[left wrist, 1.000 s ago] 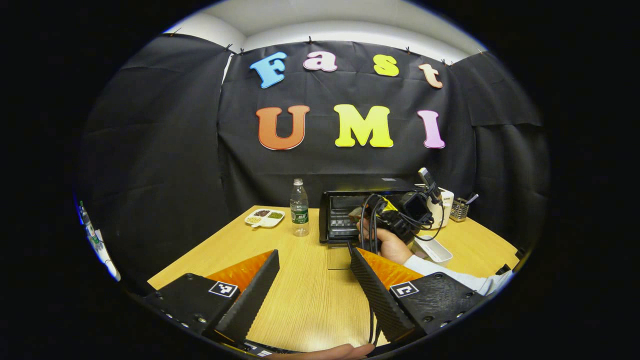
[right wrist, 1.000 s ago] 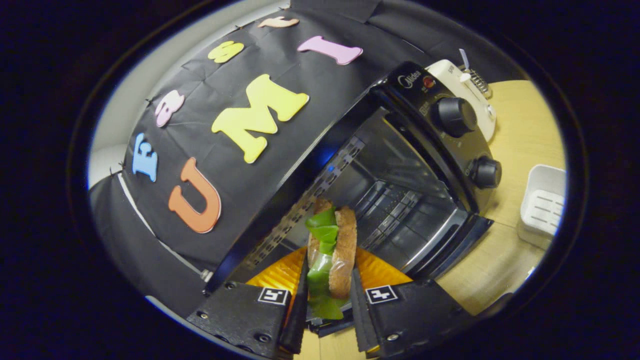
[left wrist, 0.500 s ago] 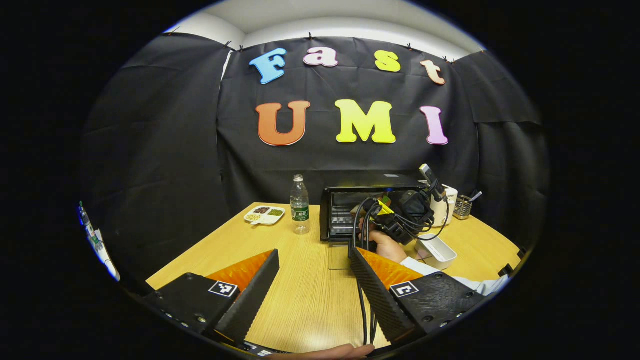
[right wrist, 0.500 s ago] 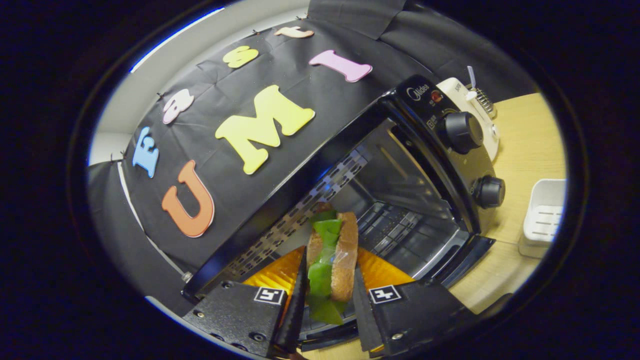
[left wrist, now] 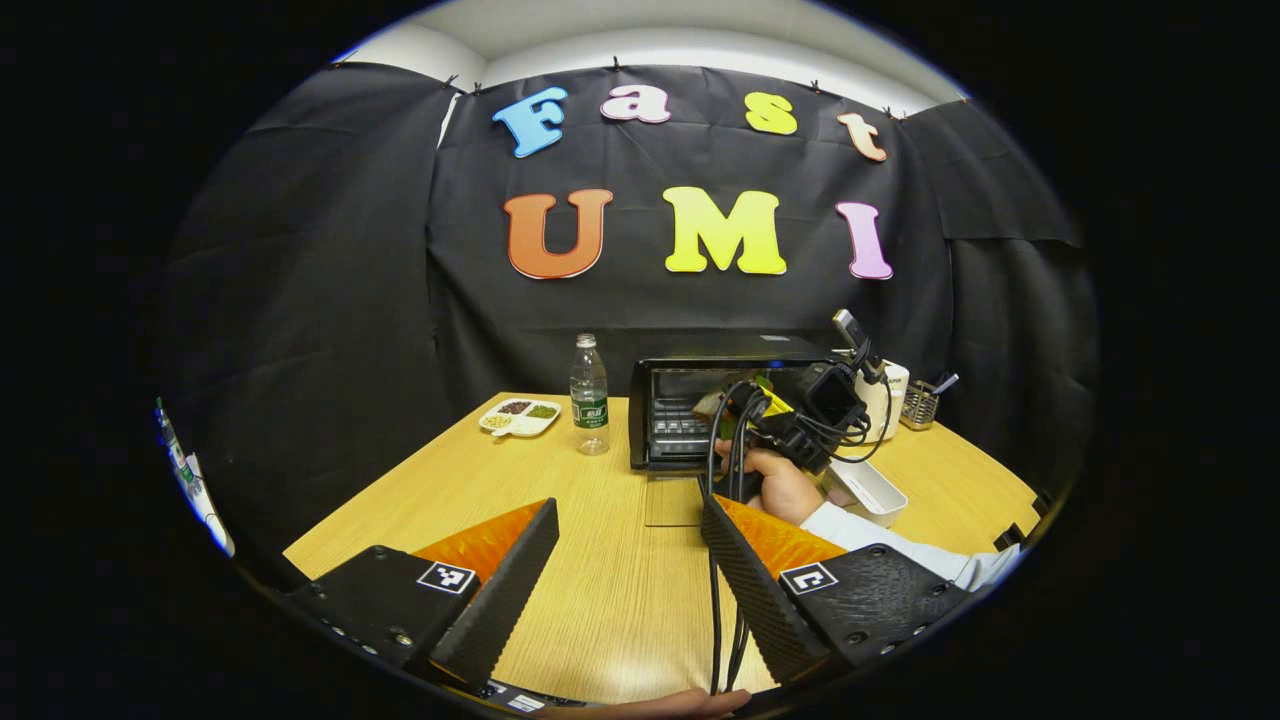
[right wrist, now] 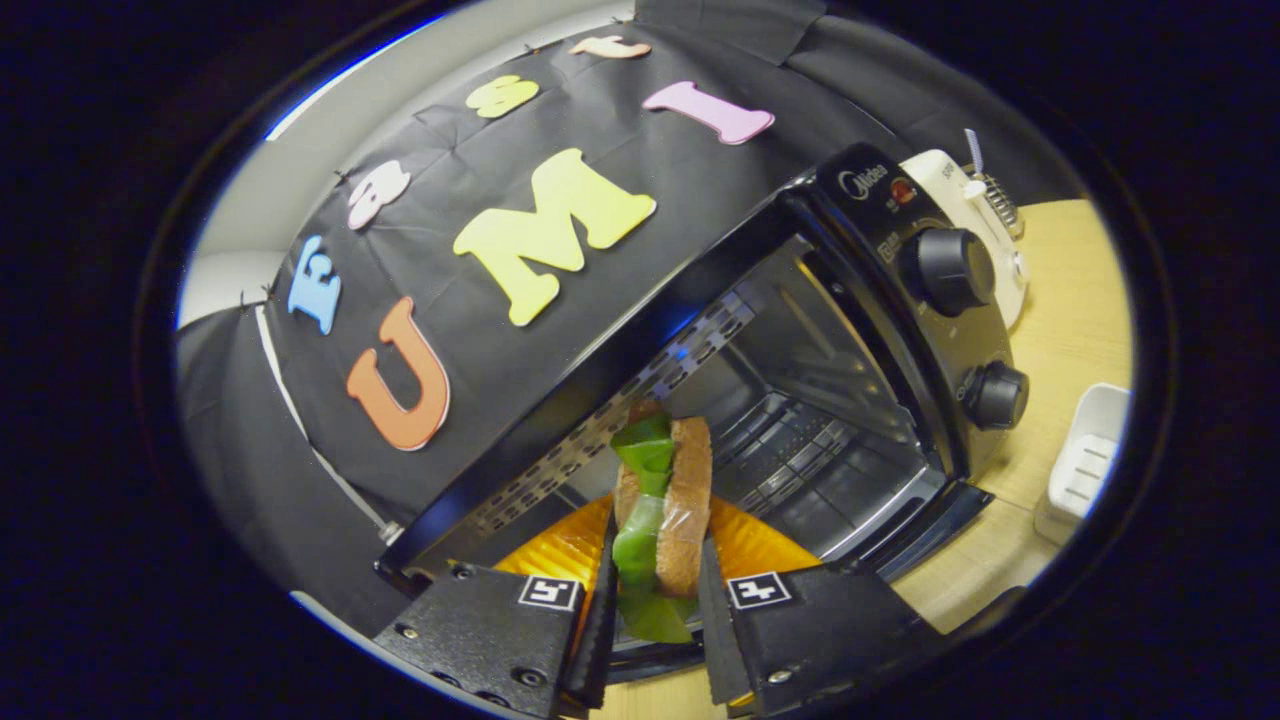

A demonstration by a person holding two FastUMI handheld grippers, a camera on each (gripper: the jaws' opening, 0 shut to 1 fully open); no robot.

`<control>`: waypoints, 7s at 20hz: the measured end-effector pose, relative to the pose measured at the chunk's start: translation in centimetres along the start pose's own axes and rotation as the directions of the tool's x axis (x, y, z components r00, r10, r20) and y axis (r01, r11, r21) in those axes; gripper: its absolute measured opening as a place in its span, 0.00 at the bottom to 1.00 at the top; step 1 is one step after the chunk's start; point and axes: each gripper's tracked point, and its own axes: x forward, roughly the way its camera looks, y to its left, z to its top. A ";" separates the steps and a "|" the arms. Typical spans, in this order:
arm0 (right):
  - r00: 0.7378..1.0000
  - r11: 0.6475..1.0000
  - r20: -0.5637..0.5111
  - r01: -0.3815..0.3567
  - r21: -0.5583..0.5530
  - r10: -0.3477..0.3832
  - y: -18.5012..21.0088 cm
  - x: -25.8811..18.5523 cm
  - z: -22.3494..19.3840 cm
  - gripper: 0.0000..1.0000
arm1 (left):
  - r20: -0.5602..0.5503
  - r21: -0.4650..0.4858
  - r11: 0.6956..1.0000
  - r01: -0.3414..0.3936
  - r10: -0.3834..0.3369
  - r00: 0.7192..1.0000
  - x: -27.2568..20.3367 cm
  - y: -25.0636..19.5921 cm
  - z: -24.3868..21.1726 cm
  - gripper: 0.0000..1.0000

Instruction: Open the electric oven with the left hand, put the food in, and close the electric oven.

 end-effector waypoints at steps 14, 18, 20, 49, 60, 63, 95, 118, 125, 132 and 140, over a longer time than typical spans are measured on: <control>0.998 0.995 -0.041 0.036 -0.092 -0.039 0.0 1.5 -1.1 0.48 | 0.001 -0.007 1.000 0.006 -0.006 1.000 -0.3 -0.3 -0.5 0.95; 0.985 0.950 -0.164 0.006 -0.314 -0.061 0.5 1.1 -2.5 0.67 | 0.000 -0.019 1.000 0.004 -0.004 1.000 -0.6 0.1 -0.9 0.95; 0.969 0.908 -0.237 -0.043 -0.418 -0.063 0.8 0.9 -3.6 0.89 | -0.002 -0.027 1.000 0.000 0.000 1.000 -0.6 0.3 -1.0 0.95; 0.917 0.777 -0.396 -0.217 -0.591 -0.045 7.1 -18.1 8.2 0.94 | 0.008 -0.057 0.996 -0.063 0.063 0.998 0.4 1.9 1.3 0.95; 0.989 0.720 -0.050 -0.136 -0.680 0.140 6.2 -27.4 23.3 0.94 | -0.148 -0.028 0.998 0.057 -0.061 0.987 9.0 -6.7 -3.4 0.95; 0.990 0.728 -0.002 -0.106 -0.677 0.143 4.3 -29.5 25.6 0.82 | -0.210 -0.016 0.996 0.088 -0.089 0.974 11.0 -9.0 -5.8 0.95; 0.989 0.703 0.145 0.098 -0.704 0.007 -3.8 -31.9 31.8 0.94 | -0.318 0.025 0.996 0.088 -0.076 0.945 14.3 -14.4 -6.7 0.95; 0.967 0.713 0.254 0.175 -0.679 0.005 -2.7 -39.4 34.2 0.94 | 0.014 -0.027 0.991 0.131 -0.131 0.991 17.0 -13.0 8.7 0.96; 0.957 0.729 0.289 0.172 -0.662 0.037 -1.6 -44.7 34.5 0.94 | 0.108 -0.016 0.994 0.104 -0.101 0.989 8.5 -11.4 11.9 0.95; 0.955 0.718 0.287 0.150 -0.679 0.073 -1.1 -48.6 32.4 0.94 | 0.154 0.032 0.999 0.033 -0.038 0.987 0.0 -10.3 12.7 0.95; 0.963 0.697 0.257 0.130 -0.705 0.080 -1.4 -51.8 30.7 0.94 | 0.267 -0.022 0.999 -0.029 0.034 0.963 -11.6 -8.3 14.3 0.95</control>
